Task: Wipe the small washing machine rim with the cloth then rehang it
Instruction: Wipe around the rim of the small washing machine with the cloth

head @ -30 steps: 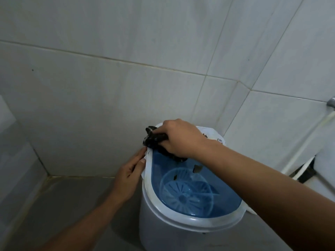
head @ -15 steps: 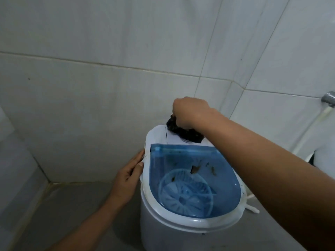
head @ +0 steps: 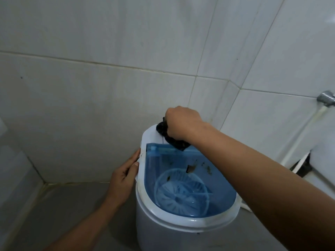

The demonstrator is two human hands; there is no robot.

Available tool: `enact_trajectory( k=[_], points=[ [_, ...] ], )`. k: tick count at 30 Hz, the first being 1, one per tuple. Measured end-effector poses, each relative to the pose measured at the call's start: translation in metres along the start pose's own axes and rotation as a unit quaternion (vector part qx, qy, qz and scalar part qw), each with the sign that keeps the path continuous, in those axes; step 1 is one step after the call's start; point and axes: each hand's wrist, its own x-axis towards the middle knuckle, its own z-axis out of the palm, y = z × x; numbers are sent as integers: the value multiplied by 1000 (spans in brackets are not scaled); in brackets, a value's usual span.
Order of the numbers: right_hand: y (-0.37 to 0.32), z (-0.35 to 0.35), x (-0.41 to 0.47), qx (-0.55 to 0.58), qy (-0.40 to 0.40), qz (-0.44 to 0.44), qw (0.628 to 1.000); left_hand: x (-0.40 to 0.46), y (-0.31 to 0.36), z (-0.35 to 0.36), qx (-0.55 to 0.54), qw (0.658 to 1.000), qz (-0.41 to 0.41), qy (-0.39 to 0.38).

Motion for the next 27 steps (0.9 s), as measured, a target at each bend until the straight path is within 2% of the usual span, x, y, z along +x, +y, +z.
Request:
enact_trajectory(
  k=[2, 5, 6, 9, 11, 15, 18, 23, 27],
  points=[
    [-16, 2, 3, 18, 4, -18, 1000, 0, 0, -1, 0, 1000, -1, 3],
    [-47, 13, -10, 57, -18, -108, 992, 0, -1, -3, 8, 1000, -6, 1],
    [-45, 10, -10, 65, -24, -114, 991, 0, 0, -3, 9, 1000, -3, -2],
    [1, -19, 18, 27, 5, -29, 999, 0, 3, -4, 12, 1000, 9, -10],
    [45, -35, 34, 39, -11, 25, 999, 0, 3, -5, 19, 1000, 8, -19],
    [71, -17, 31, 129, -105, -29, 986, -1, 2, -6, 32, 999, 5, -17],
    [89, 1, 24, 177, -104, -40, 978, -1, 3, -6, 27, 999, 7, -22],
    [133, -2, 10, 157, -146, -16, 977, -3, 3, -7, 30, 999, 7, -27],
    [122, -1, 7, 103, -119, -25, 987, -4, 0, -7, 27, 999, -5, -17]
  ],
)
